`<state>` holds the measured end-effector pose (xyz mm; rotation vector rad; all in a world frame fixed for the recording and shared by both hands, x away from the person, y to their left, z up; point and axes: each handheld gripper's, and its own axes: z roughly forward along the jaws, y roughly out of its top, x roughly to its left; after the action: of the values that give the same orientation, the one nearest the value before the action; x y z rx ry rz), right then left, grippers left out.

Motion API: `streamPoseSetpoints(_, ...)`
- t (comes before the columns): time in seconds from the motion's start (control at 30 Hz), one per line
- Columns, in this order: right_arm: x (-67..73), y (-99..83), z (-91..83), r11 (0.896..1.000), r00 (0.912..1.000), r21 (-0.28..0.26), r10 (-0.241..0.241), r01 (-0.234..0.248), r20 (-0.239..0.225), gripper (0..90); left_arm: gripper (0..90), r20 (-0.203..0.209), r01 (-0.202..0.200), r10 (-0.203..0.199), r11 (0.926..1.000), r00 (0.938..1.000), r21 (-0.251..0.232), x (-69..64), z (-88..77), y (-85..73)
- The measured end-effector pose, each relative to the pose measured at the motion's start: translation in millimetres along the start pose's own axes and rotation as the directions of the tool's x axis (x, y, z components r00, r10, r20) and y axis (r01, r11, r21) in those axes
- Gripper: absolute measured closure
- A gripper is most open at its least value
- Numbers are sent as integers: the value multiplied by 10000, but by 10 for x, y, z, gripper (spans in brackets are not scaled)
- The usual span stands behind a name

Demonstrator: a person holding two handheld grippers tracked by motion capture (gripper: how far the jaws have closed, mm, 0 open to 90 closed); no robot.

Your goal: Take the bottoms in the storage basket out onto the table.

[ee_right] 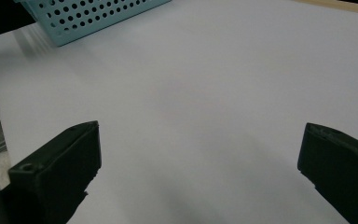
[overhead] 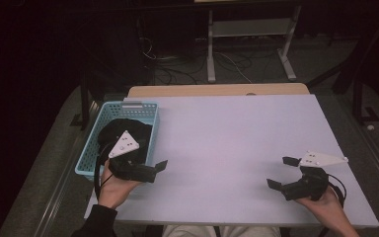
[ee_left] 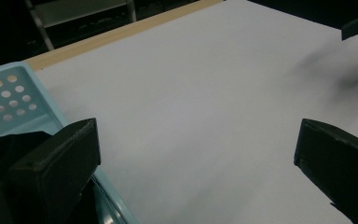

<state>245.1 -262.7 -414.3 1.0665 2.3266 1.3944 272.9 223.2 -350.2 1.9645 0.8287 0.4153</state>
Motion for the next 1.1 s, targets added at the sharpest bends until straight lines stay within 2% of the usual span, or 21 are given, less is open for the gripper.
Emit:
streamPoseSetpoints(0.47,1,-3,0,10000,10000,14,-7,7,-8,0,6,-199,-155,157,9998,9997,111,102,-61,196)
streamPoseSetpoints(0.87,4,-6,6,10000,10000,69,8,-8,-11,0,6,-420,-8,15,9999,9991,165,223,-115,258)
streamPoseSetpoints(1.1,9,-6,14,9999,10000,105,-8,9,-47,0,6,-659,183,-169,9996,9977,209,345,-164,293)
